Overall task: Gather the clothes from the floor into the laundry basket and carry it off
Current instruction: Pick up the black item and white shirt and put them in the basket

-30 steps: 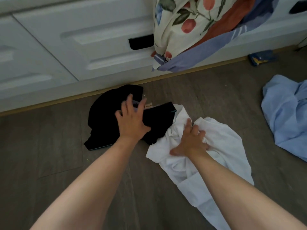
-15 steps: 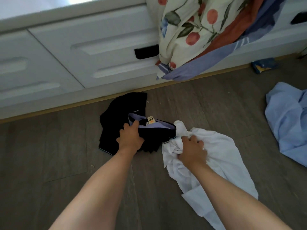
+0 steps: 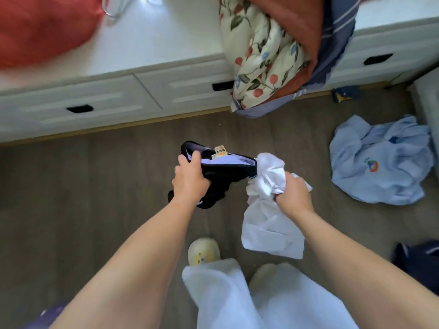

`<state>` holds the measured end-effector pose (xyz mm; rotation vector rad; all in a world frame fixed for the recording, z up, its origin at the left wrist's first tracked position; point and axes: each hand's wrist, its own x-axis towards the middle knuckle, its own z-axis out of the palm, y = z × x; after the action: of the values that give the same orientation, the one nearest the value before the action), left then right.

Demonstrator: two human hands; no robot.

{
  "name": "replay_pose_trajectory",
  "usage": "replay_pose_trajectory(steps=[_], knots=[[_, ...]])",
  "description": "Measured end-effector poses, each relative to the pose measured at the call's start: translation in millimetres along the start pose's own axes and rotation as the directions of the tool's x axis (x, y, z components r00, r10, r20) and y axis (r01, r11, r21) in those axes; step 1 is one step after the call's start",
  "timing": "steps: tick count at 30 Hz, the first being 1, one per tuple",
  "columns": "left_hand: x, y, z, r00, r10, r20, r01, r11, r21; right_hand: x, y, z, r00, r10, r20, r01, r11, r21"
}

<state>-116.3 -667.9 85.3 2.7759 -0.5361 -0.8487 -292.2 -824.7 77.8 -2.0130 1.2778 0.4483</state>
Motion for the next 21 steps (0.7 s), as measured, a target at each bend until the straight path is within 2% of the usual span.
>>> replay_pose_trajectory(steps=[5,11,15,19,21], knots=[[-83,4,-85,0.995,-0.103,0.016,0.103,0.993,-0.049,-84,-41,-67,0.998,-0.007,-0.06,0.009,1.0,0.026],[-153,1,-162,0.977,-0.21,-0.034,0.197,0.956,-0.217,-153,-110,-116,0.99,-0.135,-0.049,0.137,0.99,0.04],[-199,-26,-187,0.96,-0.263,-0.099,0.224,0.928,-0.299,-188,-150,-110,0.983,-0.183,-0.018,0.184,0.974,0.133],[-269,-93,-192,0.931,-0.329,-0.159,0.283,0.924,-0.256,-241,-191,-65,0.949,-0.303,0.083,0.291,0.948,0.13],[-302,-128,-193,0.894,-0.406,-0.191,0.334,0.886,-0.321,-269,-213,-36,0.927,-0.354,0.122,0.339,0.932,0.13]])
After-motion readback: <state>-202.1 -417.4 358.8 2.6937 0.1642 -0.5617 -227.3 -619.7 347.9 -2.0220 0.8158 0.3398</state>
